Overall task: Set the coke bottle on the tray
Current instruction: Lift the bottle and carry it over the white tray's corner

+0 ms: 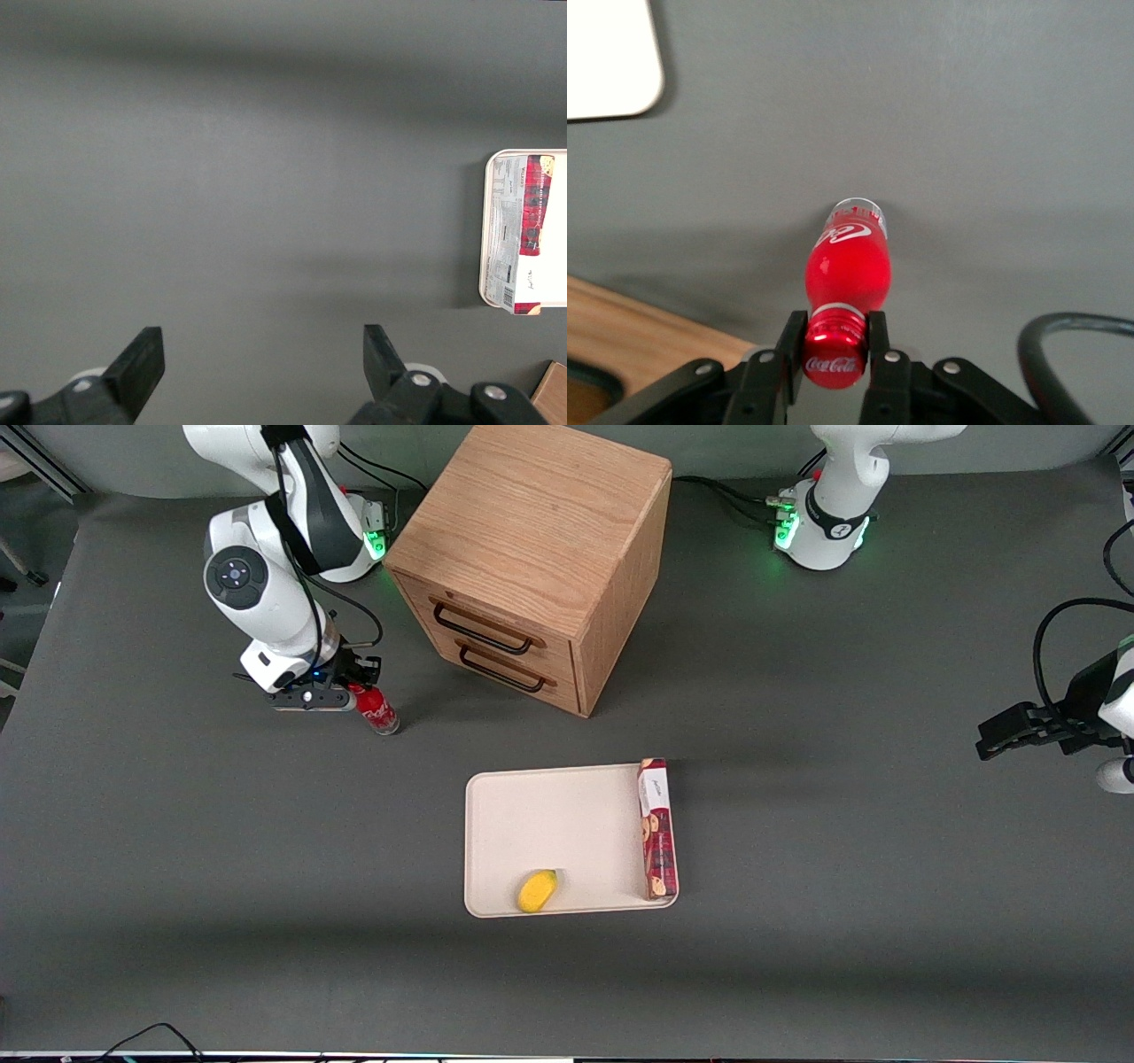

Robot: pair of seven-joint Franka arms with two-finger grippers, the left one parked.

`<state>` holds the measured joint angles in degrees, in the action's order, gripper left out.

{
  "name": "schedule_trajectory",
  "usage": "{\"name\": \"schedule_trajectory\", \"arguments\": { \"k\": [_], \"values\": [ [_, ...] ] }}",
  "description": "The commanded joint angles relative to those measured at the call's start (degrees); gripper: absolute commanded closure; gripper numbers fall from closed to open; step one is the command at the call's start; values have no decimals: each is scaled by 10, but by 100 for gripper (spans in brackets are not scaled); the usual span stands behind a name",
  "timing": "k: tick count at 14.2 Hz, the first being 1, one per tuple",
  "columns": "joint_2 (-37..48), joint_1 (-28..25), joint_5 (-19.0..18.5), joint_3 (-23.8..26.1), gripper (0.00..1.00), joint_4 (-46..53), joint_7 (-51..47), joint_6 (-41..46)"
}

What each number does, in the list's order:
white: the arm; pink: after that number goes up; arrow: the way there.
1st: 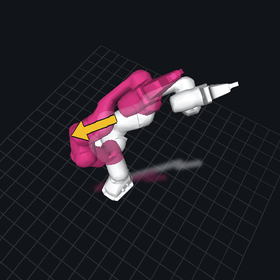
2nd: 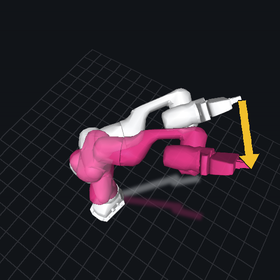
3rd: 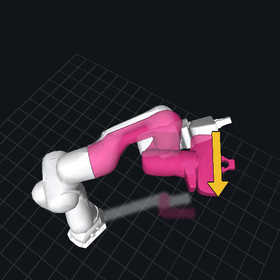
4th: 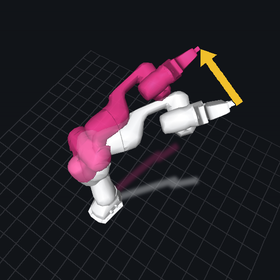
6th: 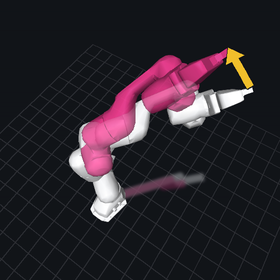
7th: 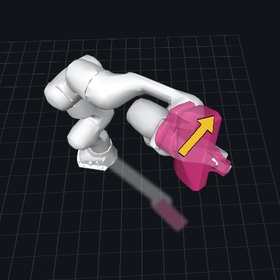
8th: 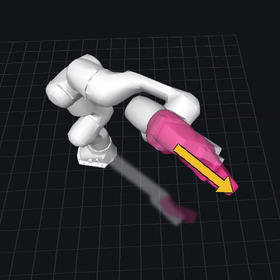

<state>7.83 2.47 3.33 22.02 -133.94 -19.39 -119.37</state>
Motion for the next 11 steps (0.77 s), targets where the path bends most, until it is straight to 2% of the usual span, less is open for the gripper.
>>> {"name": "schedule_trajectory", "arguments": {
  "k": [1,7,9,11],
  "values": [
    [-1,4,-32,2,100,139,3,134],
    [-137,-3,-32,8,100,477,-23,344],
    [-215,-2,-34,49,100,581,-98,384],
    [-286,-10,-39,98,100,640,-194,387]
  ]
}}
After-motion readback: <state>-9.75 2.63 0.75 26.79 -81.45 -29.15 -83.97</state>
